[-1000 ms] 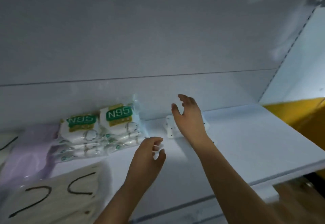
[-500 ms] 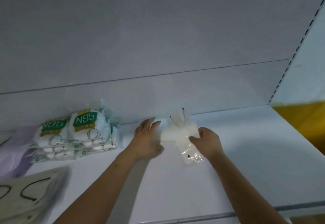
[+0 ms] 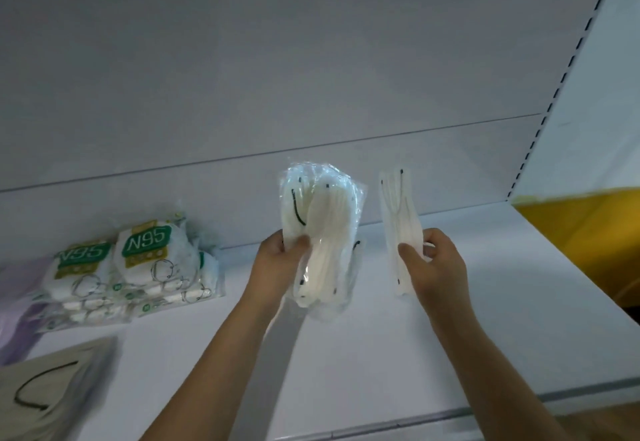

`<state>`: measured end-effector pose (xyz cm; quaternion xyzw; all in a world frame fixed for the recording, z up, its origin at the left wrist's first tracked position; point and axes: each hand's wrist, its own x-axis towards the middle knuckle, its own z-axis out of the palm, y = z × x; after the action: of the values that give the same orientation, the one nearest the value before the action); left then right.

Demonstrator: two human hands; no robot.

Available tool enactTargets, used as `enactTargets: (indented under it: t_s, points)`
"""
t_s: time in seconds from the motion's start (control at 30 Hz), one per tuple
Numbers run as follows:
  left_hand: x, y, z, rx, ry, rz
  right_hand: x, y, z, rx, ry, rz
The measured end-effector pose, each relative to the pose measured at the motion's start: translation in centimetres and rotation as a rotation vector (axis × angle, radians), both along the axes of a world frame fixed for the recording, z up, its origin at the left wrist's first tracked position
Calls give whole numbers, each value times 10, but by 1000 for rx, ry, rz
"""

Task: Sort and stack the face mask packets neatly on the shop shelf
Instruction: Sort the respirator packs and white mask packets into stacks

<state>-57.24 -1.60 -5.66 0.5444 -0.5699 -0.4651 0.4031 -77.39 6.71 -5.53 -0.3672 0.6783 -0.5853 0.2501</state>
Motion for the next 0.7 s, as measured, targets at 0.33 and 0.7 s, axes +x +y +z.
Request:
enactTargets:
  t_s: [0.33, 0.7]
  points:
    - [-12, 52, -26, 296, 627, -110, 38, 5, -17, 25, 190, 106]
    - [-8, 62, -29, 337, 504, -74, 44, 2, -16, 119, 178, 194]
